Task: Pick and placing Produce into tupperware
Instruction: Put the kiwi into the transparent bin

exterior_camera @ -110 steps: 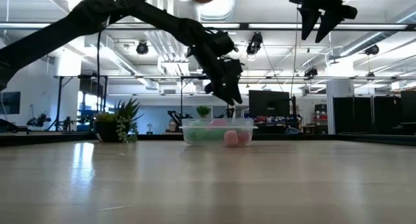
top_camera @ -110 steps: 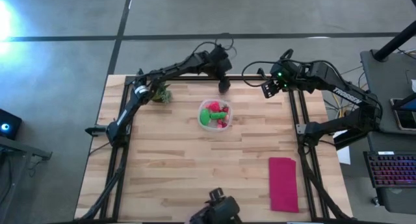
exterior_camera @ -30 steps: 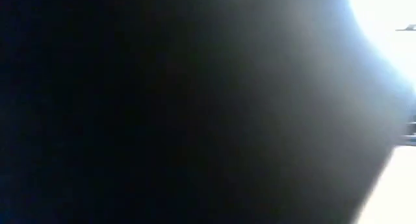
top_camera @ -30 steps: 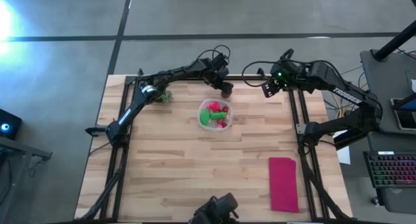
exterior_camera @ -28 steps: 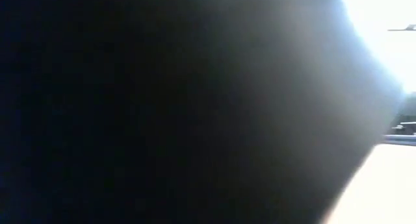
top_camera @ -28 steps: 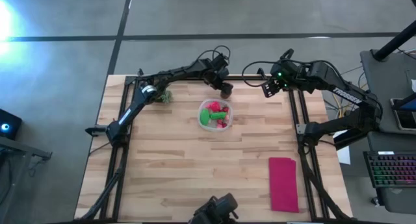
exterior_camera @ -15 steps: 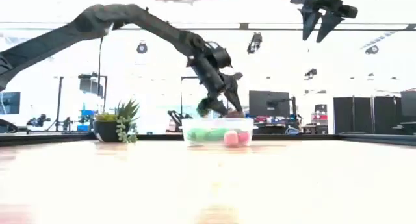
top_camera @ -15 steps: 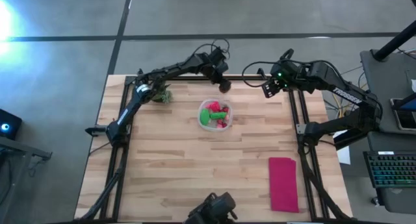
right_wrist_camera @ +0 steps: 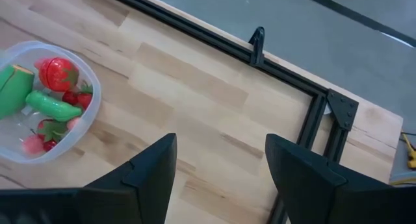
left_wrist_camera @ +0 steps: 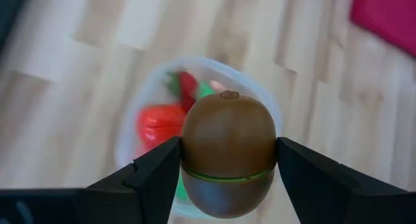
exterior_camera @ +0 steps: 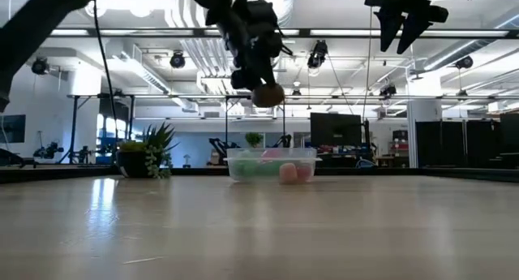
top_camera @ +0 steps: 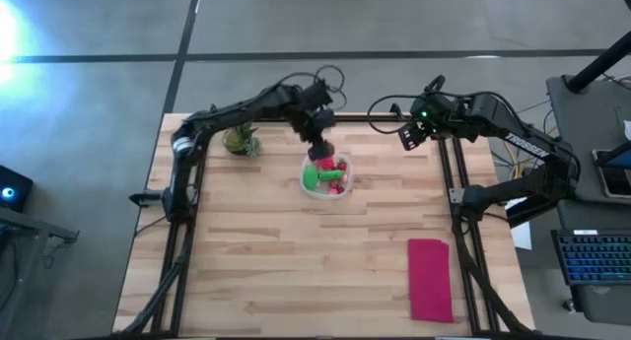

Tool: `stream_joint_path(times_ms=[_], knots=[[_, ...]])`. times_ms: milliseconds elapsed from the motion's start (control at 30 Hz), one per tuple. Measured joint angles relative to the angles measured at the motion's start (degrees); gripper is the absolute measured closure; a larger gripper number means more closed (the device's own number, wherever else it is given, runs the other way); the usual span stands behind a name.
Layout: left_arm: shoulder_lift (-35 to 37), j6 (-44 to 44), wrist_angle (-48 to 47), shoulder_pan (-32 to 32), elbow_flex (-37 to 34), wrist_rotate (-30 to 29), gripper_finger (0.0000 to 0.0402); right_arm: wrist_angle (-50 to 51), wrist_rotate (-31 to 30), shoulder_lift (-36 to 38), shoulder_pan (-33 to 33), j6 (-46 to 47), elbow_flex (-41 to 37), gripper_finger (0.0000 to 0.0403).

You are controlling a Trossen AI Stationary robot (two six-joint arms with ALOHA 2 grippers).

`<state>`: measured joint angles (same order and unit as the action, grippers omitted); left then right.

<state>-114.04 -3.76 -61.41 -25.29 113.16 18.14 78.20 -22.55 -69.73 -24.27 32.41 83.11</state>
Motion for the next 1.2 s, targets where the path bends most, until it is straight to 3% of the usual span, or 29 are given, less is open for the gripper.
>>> stream_joint_path(times_ms=[267, 433, 733, 933, 1200], knots=[[2.45, 0.45, 3.38, 6.23, -14.20, -0.77, 0.0169, 1.01, 0.96, 0.00, 0.02, -0.48, 0.00, 0.0174], [2.62, 3.99, 13.61, 7.77, -19.60, -4.73, 0.0169, 1.08, 1.97, 0.00, 0.37, -1.45, 0.00, 0.0174], [1.66, 6.03, 20.36, 7.77, -21.51, -6.13, 0.0169, 1.70, 1.96, 0.00, 2.36, -2.02, 0.00, 0.0174], [1.96, 7.92, 19.17, 8.33, -22.14, -22.75, 0.0169, 6.90, -0.50, -0.50, 2.40, -1.24, 0.00, 0.0169], [2.43, 7.43, 19.96, 8.60, -22.11, -24.04, 0.0168, 6.52, -1.97, -0.66, 2.40, 0.14, -0.02, 0.0133]])
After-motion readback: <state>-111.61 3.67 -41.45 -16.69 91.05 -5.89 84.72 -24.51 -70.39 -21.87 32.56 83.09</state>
